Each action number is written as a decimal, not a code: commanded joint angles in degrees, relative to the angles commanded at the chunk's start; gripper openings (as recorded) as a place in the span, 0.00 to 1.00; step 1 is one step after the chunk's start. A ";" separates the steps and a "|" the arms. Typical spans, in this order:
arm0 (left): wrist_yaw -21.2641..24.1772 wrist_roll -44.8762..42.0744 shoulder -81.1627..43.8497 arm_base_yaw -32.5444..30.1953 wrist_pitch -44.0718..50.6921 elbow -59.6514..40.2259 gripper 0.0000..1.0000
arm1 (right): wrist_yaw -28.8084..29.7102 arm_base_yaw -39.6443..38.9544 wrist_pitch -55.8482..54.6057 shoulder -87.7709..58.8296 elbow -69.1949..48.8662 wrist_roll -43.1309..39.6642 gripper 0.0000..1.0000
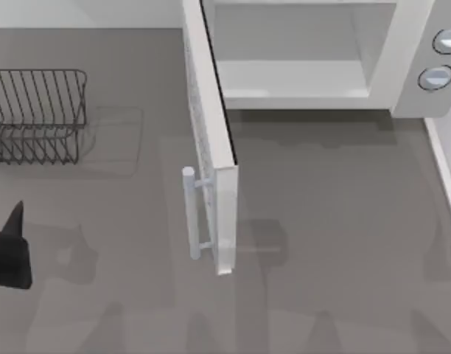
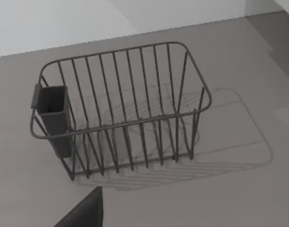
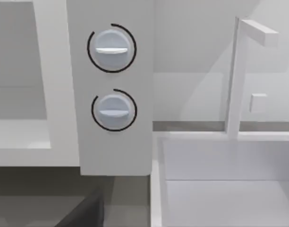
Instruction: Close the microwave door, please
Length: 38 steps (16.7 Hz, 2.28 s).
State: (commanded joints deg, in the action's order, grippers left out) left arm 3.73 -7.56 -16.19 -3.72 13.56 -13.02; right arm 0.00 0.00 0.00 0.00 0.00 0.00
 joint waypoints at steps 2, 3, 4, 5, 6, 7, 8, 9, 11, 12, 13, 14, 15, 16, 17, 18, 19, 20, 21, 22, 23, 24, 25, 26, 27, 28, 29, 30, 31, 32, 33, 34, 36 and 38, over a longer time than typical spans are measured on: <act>1.49 -3.53 -7.42 -1.45 6.24 -6.52 1.00 | 0.00 0.00 0.00 0.00 0.00 0.00 1.00; 2.30 -5.47 -11.50 -2.24 9.68 -10.18 1.00 | 0.00 0.00 0.00 0.00 0.00 0.00 1.00; 3.15 -7.51 -15.74 -3.06 13.28 -14.04 1.00 | 0.00 0.00 0.00 0.00 0.00 0.00 1.00; 4.03 -9.62 -20.12 -3.92 17.00 -18.09 1.00 | 0.00 0.00 0.00 0.00 0.00 0.00 1.00; 4.95 -11.79 -24.62 -4.80 20.83 -22.31 1.00 | 0.00 0.00 0.00 0.00 0.00 0.00 1.00; 5.89 -14.02 -29.22 -5.71 24.73 -26.69 1.00 | 0.00 0.00 0.00 0.00 0.00 0.00 1.00; 6.87 -16.29 -33.87 -6.64 28.69 -31.25 1.00 | 0.00 0.00 0.00 0.00 0.00 0.00 1.00; 7.86 -18.59 -38.54 -7.58 32.63 -35.92 1.00 | 0.00 0.00 0.00 0.00 0.00 0.00 1.00; 9.90 -23.17 -47.78 -9.47 40.39 -45.56 1.00 | 0.00 0.00 0.00 0.00 0.00 0.00 1.00; 10.94 -25.43 -52.28 -10.41 44.13 -50.48 1.00 | 0.00 0.00 0.00 0.00 0.00 0.00 1.00; 11.97 -27.65 -56.61 -11.32 47.69 -55.45 1.00 | 0.00 0.00 0.00 0.00 0.00 0.00 1.00; 13.00 -29.82 -60.76 -12.20 51.07 -60.43 1.00 | 0.00 0.00 0.00 0.00 0.00 0.00 1.00; 14.02 -31.93 -64.70 -13.06 54.24 -65.37 1.00 | 0.00 0.00 0.00 0.00 0.00 0.00 1.00; 15.02 -33.97 -68.41 -13.87 57.20 -70.26 1.00 | 0.00 0.00 0.00 0.00 0.00 0.00 1.00; 16.01 -35.94 -71.86 -14.64 59.93 -75.04 1.00 | 0.00 0.00 0.00 0.00 0.00 0.00 1.00; 16.95 -37.80 -74.96 -15.35 62.35 -79.65 1.00 | 0.00 0.00 0.00 0.00 0.00 0.00 1.00; 17.84 -39.53 -77.72 -16.01 64.48 -84.01 1.00 | 0.00 0.00 0.00 0.00 0.00 0.00 1.00; 18.68 -41.14 -80.16 -16.60 66.34 -88.09 1.00 | 0.00 0.00 0.00 0.00 0.00 0.00 1.00; 19.45 -42.62 -82.28 -17.13 67.93 -91.85 1.00 | 0.00 0.00 0.00 0.00 0.00 0.00 1.00; 20.14 -43.94 -84.07 -17.60 69.26 -95.23 1.00 | 0.00 0.00 0.00 0.00 0.00 0.00 1.00; 20.74 -45.07 -85.50 -17.99 70.31 -98.12 1.00 | 0.00 0.00 0.00 0.00 0.00 0.00 1.00; 21.21 -45.97 -86.56 -18.28 71.06 -100.40 1.00 | 0.00 0.00 0.00 0.00 0.00 0.00 1.00; 21.57 -46.67 -87.33 -18.51 71.60 -102.10 1.00 | 0.00 0.00 0.00 0.00 0.00 0.00 1.00; 21.82 -47.14 -87.82 -18.65 71.94 -103.23 1.00 | 0.00 0.00 0.00 0.00 0.00 0.00 1.00; 21.94 -47.38 -88.06 -18.73 72.09 -103.80 1.00 | 0.00 0.00 0.00 0.00 0.00 0.00 1.00; 21.94 -47.38 -88.06 -18.73 72.09 -103.80 1.00 | 0.00 0.00 0.00 0.00 0.00 0.00 1.00; 21.94 -47.38 -88.06 -18.73 72.09 -103.80 1.00 | 0.00 0.00 0.00 0.00 0.00 0.00 1.00; 21.94 -47.38 -88.06 -18.73 72.09 -103.80 1.00 | 0.00 0.00 0.00 0.00 0.00 0.00 1.00; 21.94 -47.38 -88.06 -18.73 72.09 -103.80 1.00 | 0.00 0.00 0.00 0.00 0.00 0.00 1.00; 21.85 -47.31 -87.84 -18.42 71.99 -103.68 1.00 | 0.00 0.00 0.00 0.00 0.00 0.00 1.00; 21.84 -47.25 -87.83 -18.54 71.82 -103.50 1.00 | 0.00 0.00 0.00 0.00 0.00 0.00 1.00; 21.80 -46.97 -87.81 -18.96 71.08 -102.76 1.00 | 0.00 0.00 0.00 0.00 0.00 0.00 1.00; 21.54 -45.98 -87.68 -20.08 67.95 -99.74 1.00 | 0.00 0.00 0.00 0.00 0.00 0.00 1.00; 21.21 -44.83 -87.59 -21.15 63.18 -95.55 1.00 | 0.00 0.00 0.00 0.00 0.00 0.00 1.00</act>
State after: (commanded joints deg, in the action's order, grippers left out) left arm 24.94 -52.39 -103.78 -24.87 76.74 -108.57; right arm 0.00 0.00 0.00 0.00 0.00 0.00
